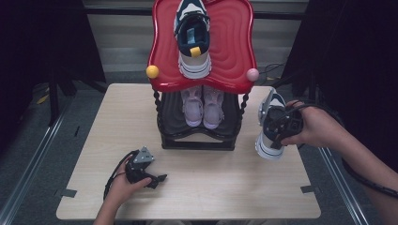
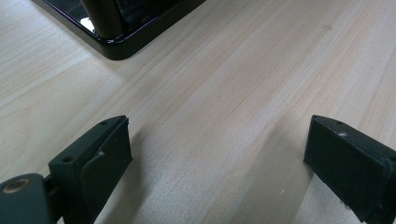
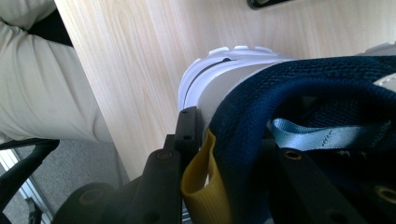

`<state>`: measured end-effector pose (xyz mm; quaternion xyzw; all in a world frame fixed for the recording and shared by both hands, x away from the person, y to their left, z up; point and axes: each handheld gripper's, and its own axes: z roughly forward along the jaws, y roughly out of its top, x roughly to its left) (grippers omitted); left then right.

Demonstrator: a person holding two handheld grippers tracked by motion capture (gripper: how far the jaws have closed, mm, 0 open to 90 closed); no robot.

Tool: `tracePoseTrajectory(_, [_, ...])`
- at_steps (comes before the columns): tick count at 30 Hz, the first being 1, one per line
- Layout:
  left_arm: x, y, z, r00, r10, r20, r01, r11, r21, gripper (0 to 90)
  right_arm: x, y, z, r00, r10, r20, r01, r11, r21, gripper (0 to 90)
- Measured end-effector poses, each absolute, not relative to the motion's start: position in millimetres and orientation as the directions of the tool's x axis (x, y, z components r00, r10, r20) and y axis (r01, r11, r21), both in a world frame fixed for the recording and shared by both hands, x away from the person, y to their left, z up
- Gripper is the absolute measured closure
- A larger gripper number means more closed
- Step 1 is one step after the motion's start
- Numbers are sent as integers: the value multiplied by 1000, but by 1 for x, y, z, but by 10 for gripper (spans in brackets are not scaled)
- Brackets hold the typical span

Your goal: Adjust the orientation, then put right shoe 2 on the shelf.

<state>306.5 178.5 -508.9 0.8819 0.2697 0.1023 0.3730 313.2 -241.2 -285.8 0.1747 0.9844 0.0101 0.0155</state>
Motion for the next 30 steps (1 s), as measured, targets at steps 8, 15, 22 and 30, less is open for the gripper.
tracePoseTrajectory(8, [307, 179, -509, 834, 552, -21, 400, -576, 713, 67, 315, -243, -264, -939, 344, -27, 342, 938, 56, 716])
tracePoseTrajectory(15, [306, 179, -509, 833, 553, -22, 401, -576, 713, 67, 317, -246, -244, -936, 351, -37, 348, 935, 71, 717])
tracePoseTrajectory(22, [307, 179, -509, 834, 552, -22, 400, -576, 713, 67, 320, -250, -222, -934, 353, -54, 348, 934, 77, 716])
tracePoseTrajectory(30, [307, 179, -509, 835, 550, -22, 401, -578, 711, 66, 323, -254, -195, -926, 371, -69, 364, 926, 95, 716])
